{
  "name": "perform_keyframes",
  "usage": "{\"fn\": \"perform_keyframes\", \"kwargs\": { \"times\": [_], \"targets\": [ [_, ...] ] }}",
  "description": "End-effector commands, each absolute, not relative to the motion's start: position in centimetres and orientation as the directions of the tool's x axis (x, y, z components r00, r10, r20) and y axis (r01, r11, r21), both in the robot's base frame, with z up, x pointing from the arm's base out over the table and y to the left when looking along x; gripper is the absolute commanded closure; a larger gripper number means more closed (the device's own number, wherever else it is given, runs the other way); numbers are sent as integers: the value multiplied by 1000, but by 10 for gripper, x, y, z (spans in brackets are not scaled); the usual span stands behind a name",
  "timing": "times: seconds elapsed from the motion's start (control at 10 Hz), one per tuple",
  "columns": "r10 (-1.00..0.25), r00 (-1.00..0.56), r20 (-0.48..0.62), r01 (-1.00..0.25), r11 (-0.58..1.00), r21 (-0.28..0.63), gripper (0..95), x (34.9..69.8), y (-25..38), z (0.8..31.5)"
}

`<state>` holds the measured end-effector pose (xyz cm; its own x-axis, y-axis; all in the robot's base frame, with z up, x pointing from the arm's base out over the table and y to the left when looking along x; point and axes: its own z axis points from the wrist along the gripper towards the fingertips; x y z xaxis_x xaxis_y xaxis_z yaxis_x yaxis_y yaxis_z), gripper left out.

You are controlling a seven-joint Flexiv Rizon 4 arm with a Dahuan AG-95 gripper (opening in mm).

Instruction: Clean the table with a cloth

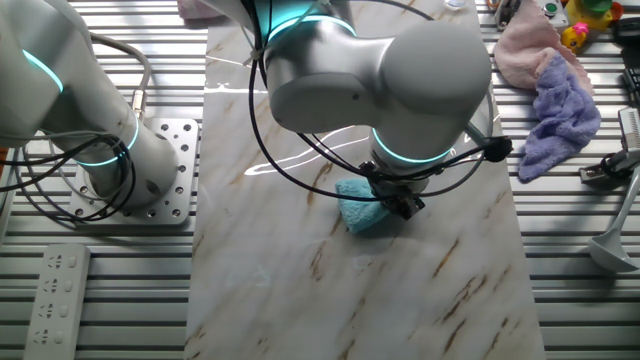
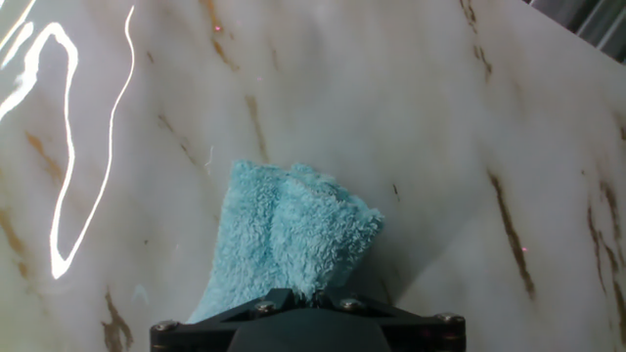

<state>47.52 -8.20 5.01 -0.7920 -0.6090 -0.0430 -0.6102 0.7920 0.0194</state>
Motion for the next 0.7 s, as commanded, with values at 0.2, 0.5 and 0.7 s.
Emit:
{"fn": "perform_keyframes", "kwargs": {
  "times": [0.2, 0.5, 0.7],
  "targets": [
    [-598, -800, -45, -600, 800, 24, 760, 475, -82, 50],
    [-611, -790, -55, -613, 789, 39, 0, 475, -82, 50],
    [-612, -789, -54, -614, 788, 40, 0, 475, -82, 52]
  ]
}}
